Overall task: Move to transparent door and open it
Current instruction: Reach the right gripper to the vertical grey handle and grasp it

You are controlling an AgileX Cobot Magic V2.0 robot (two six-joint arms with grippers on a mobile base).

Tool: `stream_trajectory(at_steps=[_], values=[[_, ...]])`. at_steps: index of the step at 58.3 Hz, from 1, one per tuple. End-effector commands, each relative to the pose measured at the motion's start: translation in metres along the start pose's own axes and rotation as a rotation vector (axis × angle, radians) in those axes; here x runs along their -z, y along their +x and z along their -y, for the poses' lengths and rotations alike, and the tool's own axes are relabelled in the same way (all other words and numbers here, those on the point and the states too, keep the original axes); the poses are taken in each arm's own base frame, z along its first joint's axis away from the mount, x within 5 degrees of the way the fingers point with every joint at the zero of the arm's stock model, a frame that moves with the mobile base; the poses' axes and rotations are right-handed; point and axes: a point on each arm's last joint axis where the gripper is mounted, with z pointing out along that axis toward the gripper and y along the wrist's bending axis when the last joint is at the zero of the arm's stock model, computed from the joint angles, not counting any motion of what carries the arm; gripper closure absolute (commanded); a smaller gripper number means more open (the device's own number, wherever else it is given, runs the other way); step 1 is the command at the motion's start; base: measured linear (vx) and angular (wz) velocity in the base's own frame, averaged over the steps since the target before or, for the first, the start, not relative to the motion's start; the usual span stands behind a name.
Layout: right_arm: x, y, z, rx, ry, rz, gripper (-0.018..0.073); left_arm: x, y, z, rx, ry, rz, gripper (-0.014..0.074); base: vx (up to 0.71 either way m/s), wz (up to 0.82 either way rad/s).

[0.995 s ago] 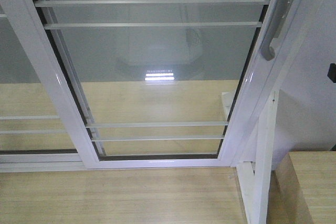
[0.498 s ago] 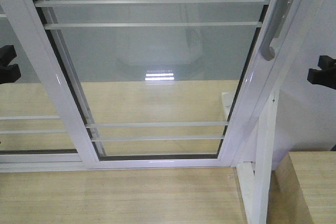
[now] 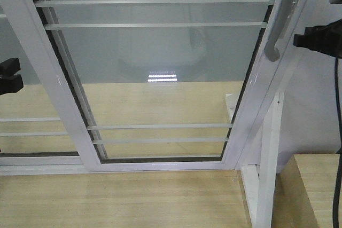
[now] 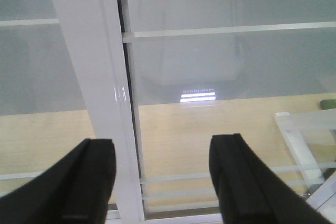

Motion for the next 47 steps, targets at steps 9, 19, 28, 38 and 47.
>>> stream_trajectory(at_steps=[9,19,28,38,47], values=[[-0.022,-0.037,-0.02,0.1,-0.035,0.223,0.0151,0.005,-0.017,0.001,0.017,0.01,0.1,0.0079,0.0,0.0],[-0.044,-0.04,-0.02,0.095,-0.031,0.221,0.0167,0.005,-0.013,0.001,0.017,0.007,0.051,0.0079,0.0,0.0],[-0.058,-0.045,-0.021,0.098,-0.025,0.286,0.0182,0.004,-0.01,0.001,0.017,0.005,0.023,0.0079,0.0,0.0],[-0.08,-0.05,-0.021,0.091,-0.025,0.282,0.0184,0.004,-0.011,0.001,0.016,0.006,0.03,0.0079,0.0,0.0],[-0.088,-0.052,-0.022,0.06,-0.032,0.271,0.0184,0.005,-0.012,0.001,0.016,0.006,0.041,0.0079,0.0,0.0]])
